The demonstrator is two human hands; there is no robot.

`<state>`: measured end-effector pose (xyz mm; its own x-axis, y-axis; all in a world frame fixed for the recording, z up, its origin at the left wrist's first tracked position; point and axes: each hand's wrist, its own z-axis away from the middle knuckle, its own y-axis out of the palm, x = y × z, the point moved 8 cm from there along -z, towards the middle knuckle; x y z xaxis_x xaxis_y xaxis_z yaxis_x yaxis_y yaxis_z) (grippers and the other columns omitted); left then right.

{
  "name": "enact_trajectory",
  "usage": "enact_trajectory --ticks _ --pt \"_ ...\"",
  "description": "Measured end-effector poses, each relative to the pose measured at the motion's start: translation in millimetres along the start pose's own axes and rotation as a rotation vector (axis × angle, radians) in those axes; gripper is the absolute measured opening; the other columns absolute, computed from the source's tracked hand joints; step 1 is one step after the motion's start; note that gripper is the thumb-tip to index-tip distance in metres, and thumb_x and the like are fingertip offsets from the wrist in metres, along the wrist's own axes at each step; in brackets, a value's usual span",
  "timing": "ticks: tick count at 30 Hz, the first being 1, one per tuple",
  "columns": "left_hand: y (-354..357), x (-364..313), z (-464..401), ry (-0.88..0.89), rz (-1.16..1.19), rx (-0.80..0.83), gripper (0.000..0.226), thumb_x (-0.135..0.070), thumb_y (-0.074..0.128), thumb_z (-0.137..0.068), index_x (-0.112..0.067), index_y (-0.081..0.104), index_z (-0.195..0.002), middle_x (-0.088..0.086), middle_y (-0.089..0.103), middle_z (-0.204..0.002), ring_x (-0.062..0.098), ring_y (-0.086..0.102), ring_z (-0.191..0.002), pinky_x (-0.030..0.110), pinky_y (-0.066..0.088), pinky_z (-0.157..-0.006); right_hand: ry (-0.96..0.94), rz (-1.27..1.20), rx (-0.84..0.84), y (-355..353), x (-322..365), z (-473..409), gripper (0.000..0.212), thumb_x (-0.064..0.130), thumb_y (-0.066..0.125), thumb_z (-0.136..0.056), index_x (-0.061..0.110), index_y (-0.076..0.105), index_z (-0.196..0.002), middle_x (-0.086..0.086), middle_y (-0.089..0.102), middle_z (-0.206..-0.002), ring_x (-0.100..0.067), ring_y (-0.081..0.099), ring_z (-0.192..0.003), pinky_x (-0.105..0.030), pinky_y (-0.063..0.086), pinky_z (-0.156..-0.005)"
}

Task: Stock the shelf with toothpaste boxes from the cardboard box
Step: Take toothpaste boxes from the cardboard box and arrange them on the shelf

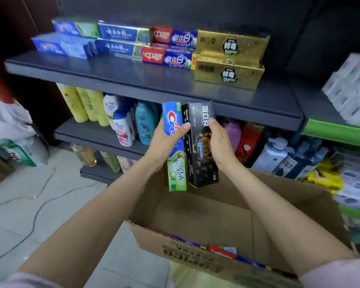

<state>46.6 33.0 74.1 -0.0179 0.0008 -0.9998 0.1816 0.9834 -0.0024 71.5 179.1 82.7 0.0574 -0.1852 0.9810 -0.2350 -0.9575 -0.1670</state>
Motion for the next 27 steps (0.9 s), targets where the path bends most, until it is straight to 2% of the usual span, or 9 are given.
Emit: enact_trajectory --ticks 3,6,8,11,13,16,20,23,27 --pt "-40 -37 -14 0.068 -0.018 -0.056 0.030 -0.036 0.069 -0.083 -0.019 0.056 -0.104 0.000 0.068 -0.096 0.009 0.067 -0.081 0.022 0.055 -0.074 -0.075 0.039 0.044 34 42 -17 0.037 0.032 0.037 -0.097 0.018 0.057 -0.126 0.004 0.063 -0.119 -0.008 0.060 -0.106 -0.027 0.045 -0.097" --pt "-89 -69 -32 0.128 -0.096 -0.143 0.031 -0.037 0.069 -0.082 -0.017 0.052 -0.098 -0.005 0.062 -0.085 0.006 0.063 -0.067 0.017 0.052 -0.059 -0.166 0.124 0.043 67 77 -35 0.067 0.059 0.044 -0.083 0.023 0.044 -0.140 0.003 0.053 -0.138 -0.014 0.050 -0.127 -0.044 0.039 -0.108" --pt "-121 -87 -45 0.143 -0.178 -0.173 0.038 -0.041 0.069 -0.082 -0.015 0.047 -0.099 -0.005 0.060 -0.084 0.014 0.061 -0.070 0.029 0.052 -0.065 -0.234 0.183 0.019 89 102 -45 0.067 0.057 0.046 -0.088 0.023 0.037 -0.144 0.004 0.048 -0.143 -0.012 0.047 -0.130 -0.040 0.038 -0.110" --pt "-172 -114 -69 0.184 -0.328 -0.199 0.038 -0.037 0.062 -0.087 -0.012 0.037 -0.101 -0.003 0.055 -0.082 0.018 0.055 -0.073 0.026 0.043 -0.060 -0.308 0.283 -0.025 121 134 -64 0.058 0.042 0.047 -0.095 0.021 0.032 -0.147 0.005 0.044 -0.145 -0.009 0.042 -0.131 -0.027 0.034 -0.107" --pt "-200 -128 -86 0.207 -0.413 -0.189 0.039 -0.036 0.061 -0.087 -0.012 0.033 -0.102 0.002 0.057 -0.088 0.026 0.057 -0.081 0.031 0.045 -0.063 -0.367 0.347 -0.050 141 150 -77 0.058 0.039 0.048 -0.095 0.019 0.032 -0.147 0.003 0.042 -0.146 -0.011 0.039 -0.135 -0.030 0.033 -0.110" --pt "-219 -149 -108 0.258 -0.664 -0.155 0.045 -0.043 0.059 -0.086 -0.013 0.032 -0.105 0.010 0.058 -0.096 0.035 0.057 -0.098 0.042 0.047 -0.082 -0.410 0.524 -0.084 163 167 -94 0.056 0.036 0.050 -0.095 0.023 0.032 -0.146 -0.005 0.050 -0.138 -0.021 0.046 -0.128 -0.034 0.037 -0.104" --pt "-214 -181 -123 0.389 -0.910 -0.111 0.056 -0.050 0.057 -0.087 -0.016 0.037 -0.128 0.013 0.060 -0.114 0.033 0.053 -0.111 0.038 0.040 -0.076 -0.407 0.966 -0.122 175 182 -111 0.054 0.035 0.051 -0.094 0.035 0.032 -0.145 -0.008 0.052 -0.124 -0.028 0.048 -0.117 -0.042 0.041 -0.093" --pt "-200 -195 -128 0.497 -1.032 -0.067 0.061 -0.050 0.057 -0.087 -0.024 0.036 -0.138 0.003 0.057 -0.128 0.028 0.051 -0.119 0.037 0.040 -0.077 -0.409 1.249 -0.149 163 183 -121 0.054 0.034 0.050 -0.094 0.043 0.029 -0.143 0.003 0.049 -0.132 -0.022 0.042 -0.126 -0.044 0.032 -0.102" --pt "-170 -196 -137 0.538 -1.141 0.010 0.065 -0.053 0.057 -0.086 -0.031 0.033 -0.143 0.003 0.055 -0.132 0.026 0.050 -0.122 0.039 0.044 -0.085 -0.398 1.430 -0.184 127 191 -133 0.052 0.031 0.048 -0.096 0.040 0.029 -0.144 0.002 0.045 -0.138 -0.021 0.037 -0.131 -0.048 0.019 -0.113"
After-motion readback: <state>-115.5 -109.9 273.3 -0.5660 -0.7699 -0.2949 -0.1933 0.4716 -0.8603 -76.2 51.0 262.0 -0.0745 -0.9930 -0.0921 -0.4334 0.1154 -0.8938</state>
